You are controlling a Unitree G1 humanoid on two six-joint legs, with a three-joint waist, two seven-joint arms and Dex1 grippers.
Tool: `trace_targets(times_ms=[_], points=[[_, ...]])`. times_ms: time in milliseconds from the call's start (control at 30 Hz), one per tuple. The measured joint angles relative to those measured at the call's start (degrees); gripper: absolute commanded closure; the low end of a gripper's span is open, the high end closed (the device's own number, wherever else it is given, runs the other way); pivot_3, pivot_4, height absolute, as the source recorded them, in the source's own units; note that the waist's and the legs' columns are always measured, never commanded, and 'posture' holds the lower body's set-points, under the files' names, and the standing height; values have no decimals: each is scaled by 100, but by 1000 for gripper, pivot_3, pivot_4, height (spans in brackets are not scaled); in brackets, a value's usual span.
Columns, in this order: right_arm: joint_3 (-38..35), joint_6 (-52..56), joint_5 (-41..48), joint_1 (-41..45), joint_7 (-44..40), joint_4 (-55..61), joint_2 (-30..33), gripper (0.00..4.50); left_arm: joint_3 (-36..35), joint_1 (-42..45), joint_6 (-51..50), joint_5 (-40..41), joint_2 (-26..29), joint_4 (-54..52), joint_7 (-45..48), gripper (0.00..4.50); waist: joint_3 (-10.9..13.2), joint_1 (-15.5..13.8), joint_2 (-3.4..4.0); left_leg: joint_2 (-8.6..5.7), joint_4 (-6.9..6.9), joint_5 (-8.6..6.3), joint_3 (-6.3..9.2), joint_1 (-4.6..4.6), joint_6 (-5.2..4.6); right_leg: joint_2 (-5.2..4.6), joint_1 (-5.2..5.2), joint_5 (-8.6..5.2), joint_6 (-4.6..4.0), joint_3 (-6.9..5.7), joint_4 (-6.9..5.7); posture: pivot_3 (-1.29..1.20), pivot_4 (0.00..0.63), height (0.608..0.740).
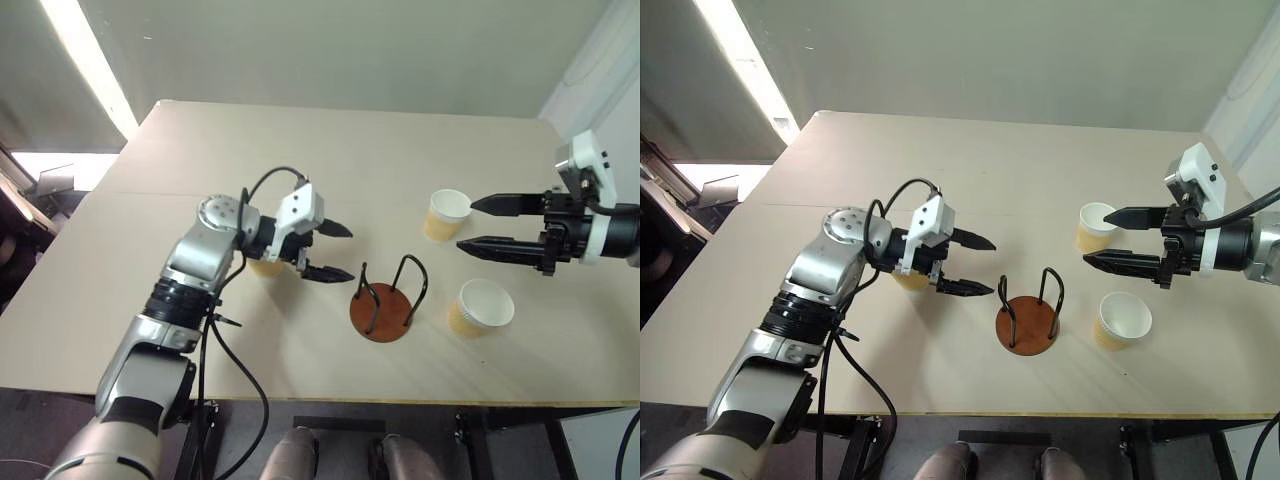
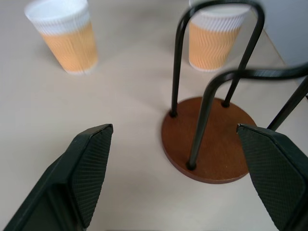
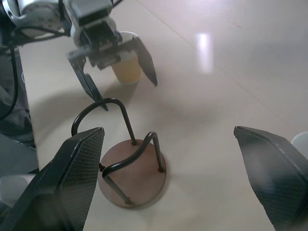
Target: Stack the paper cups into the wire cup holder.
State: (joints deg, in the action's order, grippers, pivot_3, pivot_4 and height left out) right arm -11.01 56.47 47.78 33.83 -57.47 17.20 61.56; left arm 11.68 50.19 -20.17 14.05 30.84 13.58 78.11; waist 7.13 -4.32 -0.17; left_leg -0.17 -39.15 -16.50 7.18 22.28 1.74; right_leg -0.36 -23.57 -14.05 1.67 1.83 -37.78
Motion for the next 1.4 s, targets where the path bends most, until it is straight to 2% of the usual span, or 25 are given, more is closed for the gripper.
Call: trace_targets(times_ms=[200, 333, 500, 867, 1167, 1267, 1400], points=[[532, -337, -337, 493, -90, -380, -276, 0, -604, 199, -1008, 688, 124, -579, -338, 54, 0, 42, 0, 3, 2, 0, -2, -3, -1, 0, -1, 0, 0, 1, -2, 0, 150, 740], [1207, -979, -1155, 1028, -191, -1117, -546, 0, -1117, 247, -1585, 1099, 480, -920, -651, 54, 0, 87, 0, 5, 4, 1, 0, -7, -2, 0, -2, 0, -1, 1, -2, 0, 150, 740], [1829, -1726, -2060, 1394, -541, -2136, -765, 0, -1473, -80, -1767, 1129, 979, -1148, -1002, 54, 0, 101, 1, 4, 9, 0, 3, -4, -3, -2, -5, 0, -1, -1, 2, 0, 150, 740], [2977, -3896, -4257, 2201, -915, -4040, -1318, 0, -1817, -786, -2240, 1570, 1180, -2028, -1717, 54, 0, 102, 1, 6, 17, -1, 7, -2, -5, -4, -8, 11, -20, -5, -7, 0, 150, 740], [3246, -5206, -5361, 2863, -1013, -5724, -1831, 0, -1824, -819, -2287, 1758, 1255, -2111, -1955, 54, 1, 93, 2, 6, 30, -1, 5, -1, -3, -6, -9, 14, -26, -6, -5, 0, 150, 740], [3254, -5541, -5665, 3063, -935, -6269, -1989, 628, -1820, -830, -2282, 1792, 1285, -2110, -1972, 0, 1, 89, 2, 6, 36, -1, 5, -1, -2, -7, -11, 13, -28, -6, -5, 0, 150, 740], [3254, -5805, -5882, 3193, -959, -6661, -2115, 2045, -1779, -830, -2277, 1798, 1308, -2107, -1931, 0, 1, 85, 2, 6, 44, -1, 3, 0, 1, -9, -12, 13, -29, -6, -2, 0, 150, 740]])
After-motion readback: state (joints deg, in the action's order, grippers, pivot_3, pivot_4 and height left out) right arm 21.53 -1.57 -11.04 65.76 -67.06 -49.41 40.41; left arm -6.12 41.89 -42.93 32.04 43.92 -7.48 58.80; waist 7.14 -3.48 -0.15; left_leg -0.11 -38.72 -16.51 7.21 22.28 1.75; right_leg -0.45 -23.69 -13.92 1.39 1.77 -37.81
